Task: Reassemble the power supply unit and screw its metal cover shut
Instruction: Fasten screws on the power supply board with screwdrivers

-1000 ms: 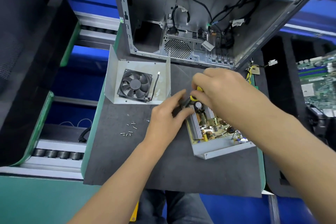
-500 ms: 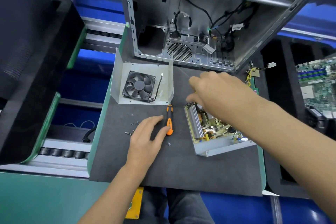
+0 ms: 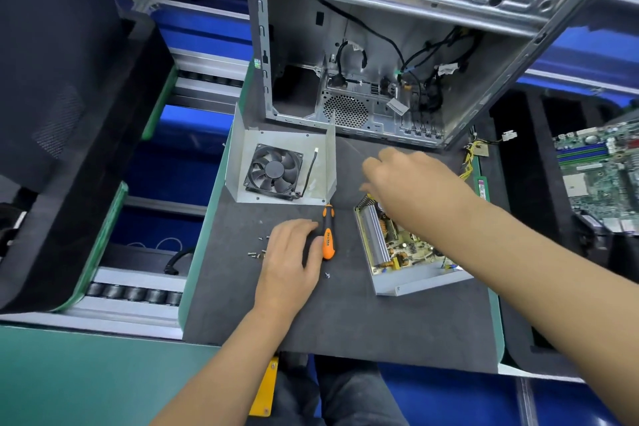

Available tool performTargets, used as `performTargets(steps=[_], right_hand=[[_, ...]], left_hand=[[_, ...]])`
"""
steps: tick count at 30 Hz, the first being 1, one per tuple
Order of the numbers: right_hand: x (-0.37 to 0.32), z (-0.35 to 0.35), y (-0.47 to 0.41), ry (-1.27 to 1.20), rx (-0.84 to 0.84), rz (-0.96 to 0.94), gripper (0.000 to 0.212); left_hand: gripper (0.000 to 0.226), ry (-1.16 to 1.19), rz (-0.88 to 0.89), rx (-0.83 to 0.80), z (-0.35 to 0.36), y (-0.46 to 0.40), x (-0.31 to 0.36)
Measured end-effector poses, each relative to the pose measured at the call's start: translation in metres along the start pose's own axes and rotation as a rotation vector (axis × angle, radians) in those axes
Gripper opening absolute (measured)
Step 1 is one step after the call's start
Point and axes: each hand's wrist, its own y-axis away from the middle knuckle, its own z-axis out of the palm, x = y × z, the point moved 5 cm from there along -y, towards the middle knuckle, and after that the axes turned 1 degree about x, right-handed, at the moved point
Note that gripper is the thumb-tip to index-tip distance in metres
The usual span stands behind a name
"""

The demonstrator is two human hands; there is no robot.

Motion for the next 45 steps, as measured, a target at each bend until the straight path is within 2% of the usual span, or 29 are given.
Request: performTargets(steps=[2,5,7,9,10,13,15,17,19,23,28,35,37,40,45], right_hand=[[-0.001,-0.003,-0.001,-0.024,-0.004,0.013,0.024],[-0.006,-0.004,-0.001,-0.082,0.004,-0.042,0.018],[-0.004,-0.006,-0.002,-0.06,0.004,0.002,0.01],[-0.001,-0.007,-0.003,-0.053,-0.032,0.053,0.028],[0.0,-0.006,-0.004,-0.091,-0.068,0.055,0.03],[0.0,-0.008,-0.004,-0.176,-0.053,-0.01,0.018],[0.0,-0.009,-0.005,-0.118,-0.018,0.02,0.014],[-0.007,-0.004,-0.005,-0.072,-0.102,0.025,0.027],[-0.013,0.003,-0.002,-0.143,-0.162,0.03,0.023],[-0.002,-0.009,0.0,-0.264,0.068,0.05,0.007],[0.042,-0.012,0.011,-0.593,0.193,0.147,0.011],[0.057,0.009,0.026,-0.682,0.26,0.203,0.011],[0.059,0.012,0.026,-0.707,0.27,0.214,0.011],[0.06,0.014,0.027,-0.724,0.277,0.22,0.01],[0.061,0.019,0.031,-0.756,0.27,0.248,0.01]], left_hand=[[0.019,-0.008,-0.008,-0.015,0.001,0.0,0.0],[0.025,-0.002,-0.039,-0.039,0.001,-0.001,-0.002],[0.026,-0.004,-0.045,-0.056,0.002,-0.002,-0.002],[0.026,-0.011,-0.053,-0.064,0.003,-0.002,-0.003],[0.026,-0.014,-0.056,-0.069,0.003,-0.003,-0.003],[0.026,-0.025,-0.063,-0.081,0.003,-0.003,-0.002],[0.021,-0.035,-0.073,-0.089,0.004,-0.003,-0.003],[0.015,-0.052,-0.086,-0.088,0.004,-0.002,-0.006],[0.015,-0.06,-0.088,-0.097,0.006,-0.002,-0.006],[0.014,-0.061,-0.079,-0.1,0.006,-0.003,-0.004],[0.017,-0.042,-0.075,-0.072,0.004,-0.004,-0.002],[0.007,-0.038,-0.014,-0.048,0.007,-0.02,0.015],[0.006,-0.071,0.005,-0.111,0.02,-0.035,0.028],[0.013,-0.123,-0.08,-0.261,0.04,-0.052,0.038],[0.025,-0.312,-0.145,-0.294,0.053,-0.06,0.04]])
